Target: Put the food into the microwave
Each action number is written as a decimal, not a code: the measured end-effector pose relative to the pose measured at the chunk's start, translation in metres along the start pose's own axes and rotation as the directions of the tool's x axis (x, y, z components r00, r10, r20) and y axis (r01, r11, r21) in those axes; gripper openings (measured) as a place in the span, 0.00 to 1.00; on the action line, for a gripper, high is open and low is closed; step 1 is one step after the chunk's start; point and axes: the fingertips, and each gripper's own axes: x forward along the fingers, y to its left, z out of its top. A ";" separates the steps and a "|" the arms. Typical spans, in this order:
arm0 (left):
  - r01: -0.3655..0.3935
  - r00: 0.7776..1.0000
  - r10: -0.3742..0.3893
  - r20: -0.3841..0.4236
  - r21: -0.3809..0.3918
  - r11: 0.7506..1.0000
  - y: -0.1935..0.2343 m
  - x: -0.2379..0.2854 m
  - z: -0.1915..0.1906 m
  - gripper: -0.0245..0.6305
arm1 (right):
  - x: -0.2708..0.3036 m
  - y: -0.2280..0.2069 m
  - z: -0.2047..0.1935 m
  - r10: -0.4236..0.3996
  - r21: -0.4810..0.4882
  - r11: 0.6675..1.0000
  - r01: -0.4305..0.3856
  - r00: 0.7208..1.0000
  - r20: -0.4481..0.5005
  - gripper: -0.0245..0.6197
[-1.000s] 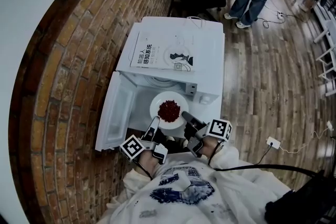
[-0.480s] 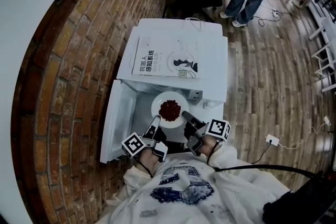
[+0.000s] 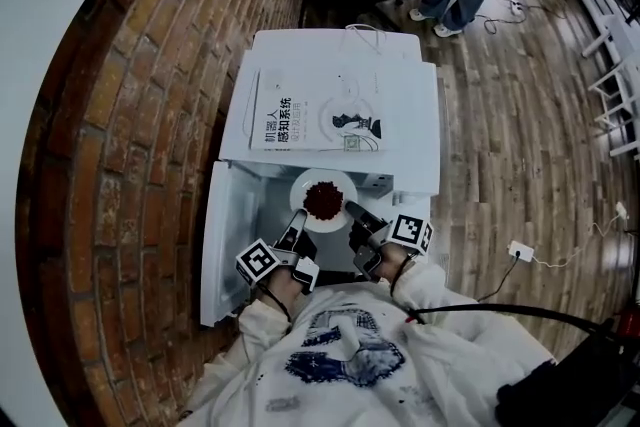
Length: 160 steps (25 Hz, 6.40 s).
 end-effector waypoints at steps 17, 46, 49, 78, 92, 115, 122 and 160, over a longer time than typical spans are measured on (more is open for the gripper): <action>-0.060 0.998 0.060 -0.014 -0.017 0.998 0.046 0.034 0.026 0.07 | 0.043 -0.038 0.018 -0.024 0.029 0.999 0.023 0.997 0.067 0.08; -0.081 0.996 0.079 -0.040 -0.043 0.996 0.072 0.074 0.051 0.07 | 0.074 -0.053 0.041 -0.046 0.043 0.998 0.036 0.966 0.253 0.08; -0.080 0.996 0.078 -0.038 -0.056 0.995 0.071 0.074 0.050 0.07 | 0.075 -0.054 0.042 -0.042 0.052 0.998 0.029 0.964 0.261 0.08; -0.025 0.991 0.014 -0.133 -0.088 0.996 0.054 0.060 0.010 0.18 | 0.072 -0.052 0.045 -0.026 0.063 0.998 0.008 0.955 0.294 0.08; -0.019 0.978 0.000 -0.207 -0.091 0.996 0.052 0.055 -0.014 0.07 | 0.072 -0.052 0.042 -0.018 0.059 0.998 0.001 0.959 0.283 0.08; -0.004 0.988 -0.014 -0.153 -0.115 0.993 0.054 0.070 -0.007 0.07 | 0.048 -0.056 0.026 -0.002 0.067 0.998 -0.013 0.977 0.215 0.09; 0.007 0.988 -0.025 -0.152 -0.115 0.993 0.056 0.073 -0.007 0.07 | 0.045 -0.060 0.014 -0.007 0.052 0.999 -0.002 0.984 0.176 0.08; -0.043 0.989 0.028 -0.143 -0.104 0.994 0.061 0.098 0.021 0.07 | 0.092 -0.047 0.029 0.019 0.068 0.997 -0.035 0.974 0.226 0.08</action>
